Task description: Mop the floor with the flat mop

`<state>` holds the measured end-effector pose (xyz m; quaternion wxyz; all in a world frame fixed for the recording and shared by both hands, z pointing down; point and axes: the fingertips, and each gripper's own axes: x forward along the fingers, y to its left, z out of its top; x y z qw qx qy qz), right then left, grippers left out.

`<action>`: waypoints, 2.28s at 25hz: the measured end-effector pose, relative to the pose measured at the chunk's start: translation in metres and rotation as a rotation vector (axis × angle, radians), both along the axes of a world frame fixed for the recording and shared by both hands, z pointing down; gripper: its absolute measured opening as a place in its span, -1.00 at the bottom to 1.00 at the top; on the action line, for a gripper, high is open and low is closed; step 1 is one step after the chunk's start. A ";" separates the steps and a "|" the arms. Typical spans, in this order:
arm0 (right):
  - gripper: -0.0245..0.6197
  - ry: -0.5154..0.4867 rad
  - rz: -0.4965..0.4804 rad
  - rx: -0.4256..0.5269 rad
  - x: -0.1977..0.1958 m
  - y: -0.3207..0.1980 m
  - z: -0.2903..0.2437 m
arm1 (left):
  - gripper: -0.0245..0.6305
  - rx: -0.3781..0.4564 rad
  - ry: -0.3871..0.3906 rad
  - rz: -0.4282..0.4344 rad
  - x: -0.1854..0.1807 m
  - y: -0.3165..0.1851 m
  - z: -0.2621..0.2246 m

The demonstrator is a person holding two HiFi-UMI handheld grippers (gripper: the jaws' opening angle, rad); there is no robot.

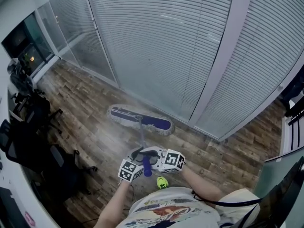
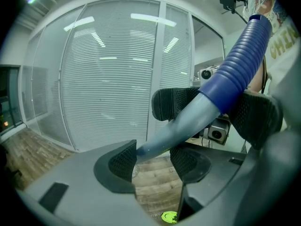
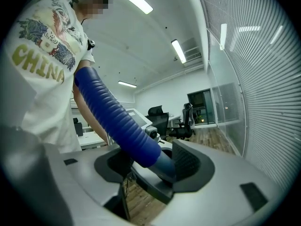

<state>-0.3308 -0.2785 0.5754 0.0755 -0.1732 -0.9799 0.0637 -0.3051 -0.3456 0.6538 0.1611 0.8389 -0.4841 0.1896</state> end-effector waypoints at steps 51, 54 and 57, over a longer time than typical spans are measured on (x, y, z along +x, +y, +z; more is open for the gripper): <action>-0.23 -0.056 0.174 0.010 0.339 0.584 -0.035 | -0.35 0.179 -0.172 0.331 0.361 0.591 -0.035; -0.23 -0.037 0.160 0.022 0.346 0.611 -0.038 | -0.37 0.192 -0.168 0.336 0.371 0.617 -0.041; -0.23 -0.015 0.134 0.047 0.353 0.635 -0.041 | -0.39 0.223 -0.148 0.315 0.380 0.638 -0.047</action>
